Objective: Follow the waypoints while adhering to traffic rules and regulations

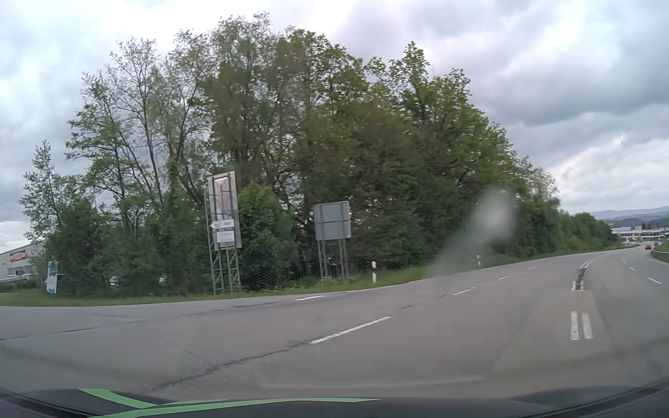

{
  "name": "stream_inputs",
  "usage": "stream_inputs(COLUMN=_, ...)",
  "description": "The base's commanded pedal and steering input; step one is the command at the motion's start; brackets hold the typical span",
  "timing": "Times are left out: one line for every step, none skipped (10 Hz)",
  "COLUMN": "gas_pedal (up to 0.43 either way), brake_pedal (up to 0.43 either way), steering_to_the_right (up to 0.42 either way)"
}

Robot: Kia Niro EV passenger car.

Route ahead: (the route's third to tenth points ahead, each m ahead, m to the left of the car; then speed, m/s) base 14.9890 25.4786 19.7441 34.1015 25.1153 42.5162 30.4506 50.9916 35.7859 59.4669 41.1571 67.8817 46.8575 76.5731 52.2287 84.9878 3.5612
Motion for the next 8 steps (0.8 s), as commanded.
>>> stream_inputs(gas_pedal=0.268, brake_pedal=0.000, steering_to_the_right=-0.586)
stream_inputs(gas_pedal=0.268, brake_pedal=0.000, steering_to_the_right=-0.585)
stream_inputs(gas_pedal=0.268, brake_pedal=0.000, steering_to_the_right=-0.584)
stream_inputs(gas_pedal=0.268, brake_pedal=0.000, steering_to_the_right=-0.584)
stream_inputs(gas_pedal=0.280, brake_pedal=0.000, steering_to_the_right=-0.583)
stream_inputs(gas_pedal=0.280, brake_pedal=0.000, steering_to_the_right=-0.578)
stream_inputs(gas_pedal=0.287, brake_pedal=0.000, steering_to_the_right=-0.571)
stream_inputs(gas_pedal=0.287, brake_pedal=0.000, steering_to_the_right=-0.560)
